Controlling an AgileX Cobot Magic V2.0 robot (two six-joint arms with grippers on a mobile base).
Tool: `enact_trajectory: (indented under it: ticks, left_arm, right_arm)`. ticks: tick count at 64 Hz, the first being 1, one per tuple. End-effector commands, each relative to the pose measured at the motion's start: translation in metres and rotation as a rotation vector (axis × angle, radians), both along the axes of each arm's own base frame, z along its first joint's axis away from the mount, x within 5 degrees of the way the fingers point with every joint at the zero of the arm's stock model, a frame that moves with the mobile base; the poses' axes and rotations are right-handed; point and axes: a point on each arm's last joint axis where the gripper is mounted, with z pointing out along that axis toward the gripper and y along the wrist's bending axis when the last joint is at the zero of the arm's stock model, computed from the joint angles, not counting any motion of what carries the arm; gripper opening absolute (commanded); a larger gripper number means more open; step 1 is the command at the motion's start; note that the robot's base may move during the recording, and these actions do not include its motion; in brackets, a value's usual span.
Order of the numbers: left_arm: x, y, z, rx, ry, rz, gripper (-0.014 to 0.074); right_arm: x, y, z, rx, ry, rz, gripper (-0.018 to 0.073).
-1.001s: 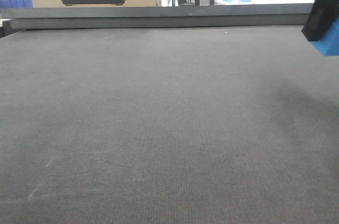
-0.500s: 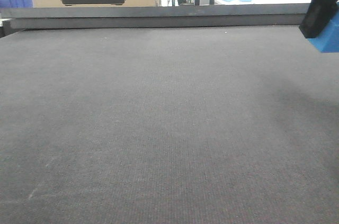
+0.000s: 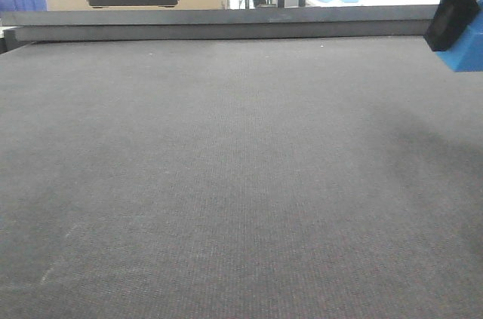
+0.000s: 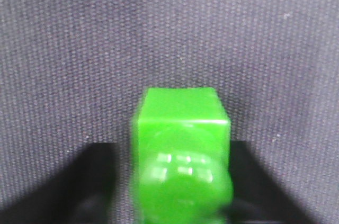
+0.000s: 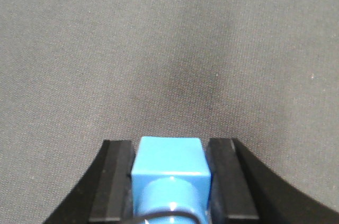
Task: Grab block from conveyor and place in blue bin
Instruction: 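Grasp the green block with the left gripper and lift it, then drive the base away from the belt holding both blocks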
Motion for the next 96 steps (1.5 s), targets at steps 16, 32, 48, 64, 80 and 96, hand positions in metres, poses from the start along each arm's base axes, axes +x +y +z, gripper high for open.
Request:
enact_trajectory:
  ticks: [16, 32, 48, 64, 80, 96]
  left_arm:
    - [-0.014, -0.02, 0.049, -0.027, -0.167, -0.012, -0.0111]
    - [-0.036, -0.067, 0.099, -0.049, -0.353, -0.122, -0.0111]
    - [-0.073, -0.099, 0.14, -0.146, -0.602, -0.161, -0.0111]
    - [-0.122, -0.105, 0.163, -0.177, -0.765, -0.219, -0.0111]
    - [-0.172, -0.096, 0.192, -0.184, -0.962, -0.224, -0.0111]
    - [-0.216, -0.09, 0.209, -0.191, -1.12, -0.23, -0.0111]
  right_arm:
    - [-0.002, -0.001, -0.001, 0.006, -0.037, 0.001, -0.0162]
    - [-0.017, -0.007, -0.026, 0.0, -0.019, -0.003, -0.0162]
    - [-0.034, -0.012, -0.029, 0.01, -0.056, -0.004, -0.0162]
    - [-0.058, -0.021, 0.004, 0.046, -0.194, -0.002, -0.0162]
    - [-0.107, -0.036, 0.05, 0.097, -0.435, 0.019, -0.0162]
    - [-0.166, -0.055, 0.083, 0.143, -0.691, 0.037, -0.0162]
